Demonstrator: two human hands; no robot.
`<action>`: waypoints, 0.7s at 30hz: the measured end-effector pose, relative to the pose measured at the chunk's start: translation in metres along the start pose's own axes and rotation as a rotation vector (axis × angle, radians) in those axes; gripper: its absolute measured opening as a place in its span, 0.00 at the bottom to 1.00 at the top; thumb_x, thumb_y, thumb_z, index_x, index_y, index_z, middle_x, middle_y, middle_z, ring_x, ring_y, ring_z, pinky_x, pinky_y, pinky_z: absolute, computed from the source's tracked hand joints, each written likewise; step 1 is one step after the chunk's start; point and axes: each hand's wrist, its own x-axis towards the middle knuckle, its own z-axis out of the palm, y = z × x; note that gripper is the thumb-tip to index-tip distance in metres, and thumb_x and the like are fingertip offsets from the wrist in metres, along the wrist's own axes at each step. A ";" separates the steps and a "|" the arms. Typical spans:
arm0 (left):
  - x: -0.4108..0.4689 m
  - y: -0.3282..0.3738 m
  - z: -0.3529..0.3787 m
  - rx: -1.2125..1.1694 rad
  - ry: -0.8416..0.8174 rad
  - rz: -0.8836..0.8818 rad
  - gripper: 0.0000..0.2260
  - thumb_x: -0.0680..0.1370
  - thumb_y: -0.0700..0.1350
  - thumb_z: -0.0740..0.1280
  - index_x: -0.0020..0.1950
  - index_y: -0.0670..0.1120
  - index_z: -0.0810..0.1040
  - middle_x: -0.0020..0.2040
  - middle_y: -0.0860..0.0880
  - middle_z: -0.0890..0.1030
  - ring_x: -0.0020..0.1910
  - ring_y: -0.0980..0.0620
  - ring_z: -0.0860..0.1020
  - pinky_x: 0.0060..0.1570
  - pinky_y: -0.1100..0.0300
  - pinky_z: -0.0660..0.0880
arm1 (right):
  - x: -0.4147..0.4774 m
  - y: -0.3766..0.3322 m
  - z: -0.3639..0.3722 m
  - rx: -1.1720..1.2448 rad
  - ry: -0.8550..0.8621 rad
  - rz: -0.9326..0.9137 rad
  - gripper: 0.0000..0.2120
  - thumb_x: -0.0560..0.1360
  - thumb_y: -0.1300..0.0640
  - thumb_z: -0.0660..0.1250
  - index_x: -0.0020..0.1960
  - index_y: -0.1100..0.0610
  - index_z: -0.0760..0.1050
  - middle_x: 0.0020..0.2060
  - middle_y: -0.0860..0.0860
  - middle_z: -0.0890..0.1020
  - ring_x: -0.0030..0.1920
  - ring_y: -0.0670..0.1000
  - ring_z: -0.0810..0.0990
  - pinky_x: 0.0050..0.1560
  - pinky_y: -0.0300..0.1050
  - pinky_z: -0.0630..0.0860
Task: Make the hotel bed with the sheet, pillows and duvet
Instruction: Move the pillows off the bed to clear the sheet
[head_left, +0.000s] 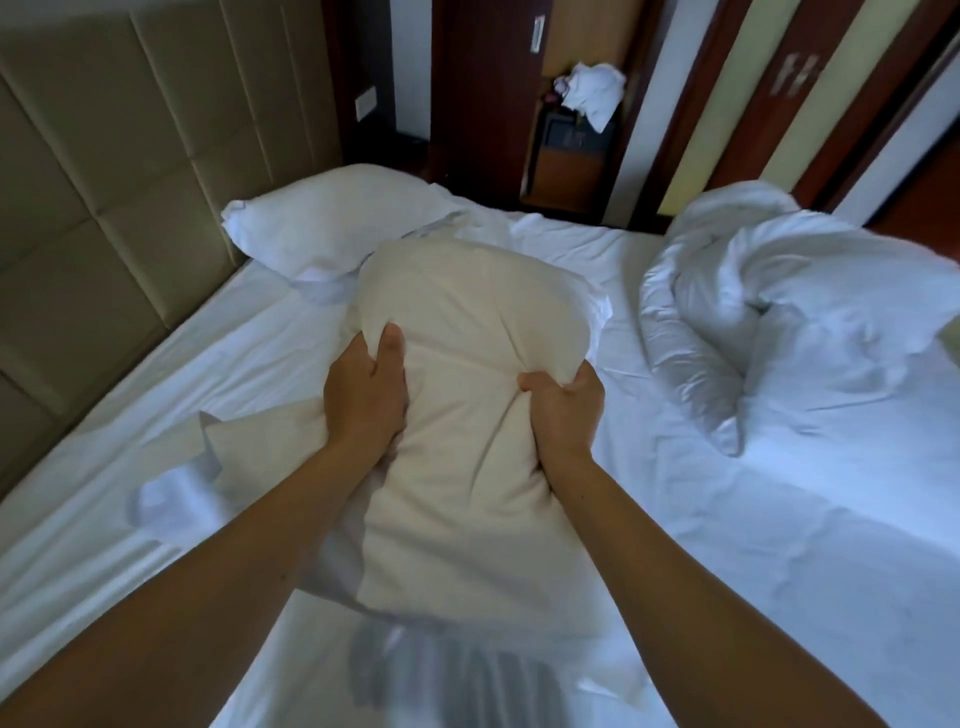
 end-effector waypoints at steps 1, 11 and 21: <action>-0.019 0.011 0.014 -0.012 -0.001 0.003 0.16 0.82 0.55 0.57 0.52 0.45 0.78 0.48 0.46 0.81 0.52 0.46 0.79 0.52 0.57 0.72 | 0.004 0.000 -0.027 -0.003 0.004 -0.013 0.09 0.65 0.59 0.72 0.44 0.52 0.75 0.41 0.46 0.81 0.45 0.52 0.80 0.47 0.48 0.77; -0.154 0.100 0.138 -0.121 -0.146 0.029 0.18 0.79 0.57 0.58 0.36 0.48 0.71 0.31 0.46 0.78 0.34 0.44 0.78 0.43 0.47 0.78 | 0.022 -0.008 -0.245 -0.012 0.173 -0.091 0.08 0.66 0.62 0.72 0.39 0.54 0.73 0.34 0.45 0.79 0.39 0.50 0.78 0.42 0.46 0.75; -0.249 0.155 0.232 -0.250 -0.347 0.162 0.16 0.82 0.53 0.57 0.43 0.44 0.75 0.38 0.48 0.79 0.42 0.48 0.78 0.46 0.56 0.73 | 0.023 -0.005 -0.398 -0.050 0.395 -0.114 0.10 0.59 0.56 0.70 0.39 0.55 0.75 0.33 0.48 0.80 0.39 0.53 0.80 0.44 0.50 0.78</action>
